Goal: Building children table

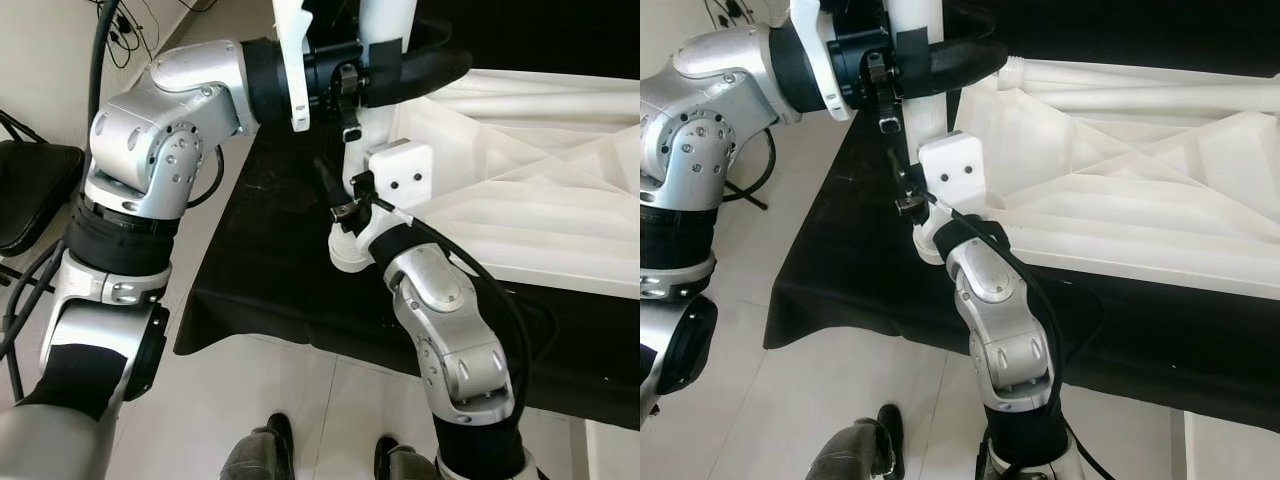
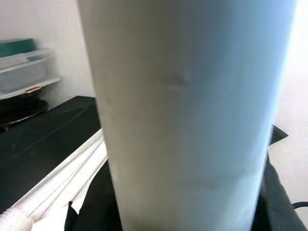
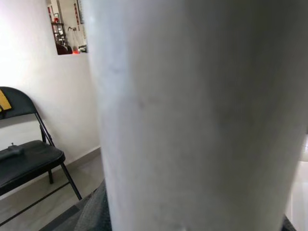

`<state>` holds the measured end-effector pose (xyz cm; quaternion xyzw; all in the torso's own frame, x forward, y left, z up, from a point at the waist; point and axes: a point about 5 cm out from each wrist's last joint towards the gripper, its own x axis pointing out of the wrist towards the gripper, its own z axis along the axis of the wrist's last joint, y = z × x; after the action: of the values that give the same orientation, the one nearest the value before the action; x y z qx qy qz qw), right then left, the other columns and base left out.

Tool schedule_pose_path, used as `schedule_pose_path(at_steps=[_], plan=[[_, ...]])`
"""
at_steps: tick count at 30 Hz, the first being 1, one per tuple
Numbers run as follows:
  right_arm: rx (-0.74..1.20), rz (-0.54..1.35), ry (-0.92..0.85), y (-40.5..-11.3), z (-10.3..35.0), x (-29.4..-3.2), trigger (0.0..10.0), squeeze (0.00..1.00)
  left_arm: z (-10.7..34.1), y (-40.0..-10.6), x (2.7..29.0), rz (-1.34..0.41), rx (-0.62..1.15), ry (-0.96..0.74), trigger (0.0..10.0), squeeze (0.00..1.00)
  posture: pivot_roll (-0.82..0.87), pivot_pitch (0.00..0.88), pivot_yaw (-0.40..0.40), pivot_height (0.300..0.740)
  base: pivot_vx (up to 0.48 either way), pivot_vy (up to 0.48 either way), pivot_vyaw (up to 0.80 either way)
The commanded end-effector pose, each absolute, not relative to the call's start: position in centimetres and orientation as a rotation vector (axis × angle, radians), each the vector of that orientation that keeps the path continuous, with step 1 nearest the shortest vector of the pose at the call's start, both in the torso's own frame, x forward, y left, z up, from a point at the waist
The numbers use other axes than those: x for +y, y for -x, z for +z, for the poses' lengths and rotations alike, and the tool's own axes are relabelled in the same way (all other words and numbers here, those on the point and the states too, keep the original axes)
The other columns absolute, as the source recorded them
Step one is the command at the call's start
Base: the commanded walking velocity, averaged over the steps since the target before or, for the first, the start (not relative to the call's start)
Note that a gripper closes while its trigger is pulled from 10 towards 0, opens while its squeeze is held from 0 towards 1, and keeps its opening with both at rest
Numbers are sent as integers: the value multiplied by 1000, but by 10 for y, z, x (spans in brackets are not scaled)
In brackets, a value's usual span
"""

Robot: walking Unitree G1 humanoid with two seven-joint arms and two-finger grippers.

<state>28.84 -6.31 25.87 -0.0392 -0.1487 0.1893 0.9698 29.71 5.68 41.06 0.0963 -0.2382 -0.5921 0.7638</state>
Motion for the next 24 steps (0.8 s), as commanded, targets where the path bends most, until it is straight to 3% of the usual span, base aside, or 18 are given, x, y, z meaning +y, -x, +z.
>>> schedule_pose_path(at_steps=[1,5,6,7,11,12,17,18,24], plan=[[-97,479,63,-289,218,-48,10000,0,419,-308,72,-1128,-554,-138,10000,0,69,322,62,740,0,0,0],[-96,477,64,-289,218,-49,10000,0,418,-308,72,-1132,-547,-138,10000,0,71,321,63,740,0,0,0],[-96,476,63,-289,218,-49,10000,0,418,-308,72,-1137,-544,-137,8549,0,71,321,64,740,0,0,0],[-96,474,63,-290,218,-48,10000,0,417,-308,71,-1142,-542,-137,9098,0,71,321,64,740,0,0,0],[-92,468,72,-290,217,-48,10000,0,417,-308,69,-1151,-537,-130,9373,0,73,323,67,740,0,0,0],[-91,468,75,-290,217,-48,10000,0,416,-308,69,-1154,-535,-133,10000,0,73,323,67,740,0,0,0],[-99,475,83,-290,217,-48,10000,0,413,-307,67,-1159,-529,-157,10000,0,72,324,67,740,0,0,0],[-109,476,81,-291,218,-49,10000,984,412,-307,66,-1164,-526,-163,10000,0,72,324,67,740,0,0,0],[-163,556,49,-300,231,-52,10000,1000,410,-306,63,-1185,-518,-170,10000,0,75,327,71,740,0,0,0]])
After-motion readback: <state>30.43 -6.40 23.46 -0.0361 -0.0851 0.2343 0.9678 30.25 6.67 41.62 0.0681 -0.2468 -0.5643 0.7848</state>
